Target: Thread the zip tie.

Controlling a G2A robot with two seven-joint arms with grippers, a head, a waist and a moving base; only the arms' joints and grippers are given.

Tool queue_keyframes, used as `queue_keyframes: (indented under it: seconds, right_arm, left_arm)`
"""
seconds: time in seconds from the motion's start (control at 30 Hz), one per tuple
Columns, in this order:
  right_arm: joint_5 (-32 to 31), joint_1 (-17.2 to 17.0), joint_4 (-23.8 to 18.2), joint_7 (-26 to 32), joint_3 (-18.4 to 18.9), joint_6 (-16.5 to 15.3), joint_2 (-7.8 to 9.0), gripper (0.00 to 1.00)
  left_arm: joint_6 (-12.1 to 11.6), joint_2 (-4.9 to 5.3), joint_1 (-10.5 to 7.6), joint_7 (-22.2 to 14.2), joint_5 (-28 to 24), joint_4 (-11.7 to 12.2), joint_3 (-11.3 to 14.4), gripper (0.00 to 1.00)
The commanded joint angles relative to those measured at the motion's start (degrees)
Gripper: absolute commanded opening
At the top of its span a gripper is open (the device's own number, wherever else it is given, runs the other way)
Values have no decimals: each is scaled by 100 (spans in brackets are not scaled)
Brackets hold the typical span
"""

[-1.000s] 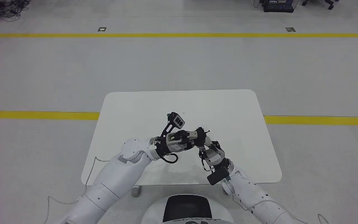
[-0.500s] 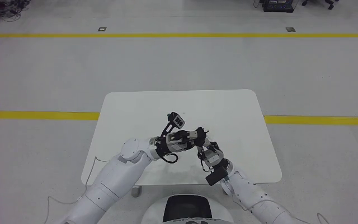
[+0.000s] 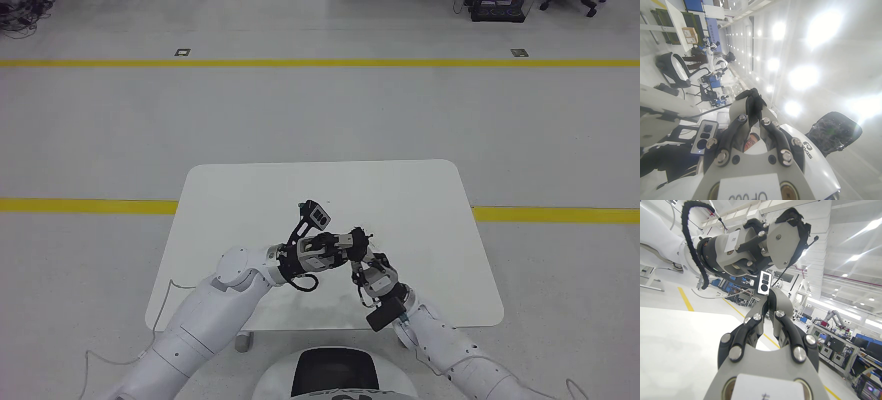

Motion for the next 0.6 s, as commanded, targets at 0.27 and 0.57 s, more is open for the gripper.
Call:
queue_keyframes:
  seconds: [0.27, 0.57]
  right_arm:
    - [0, 32, 14, 23, -65, 25, 15, 0]
    - [0, 65, 38, 48, -124, 43, 30, 0]
  left_arm:
    - [0, 0, 0, 0, 0, 0, 0, 0]
    - [0, 0, 0, 0, 0, 0, 0, 0]
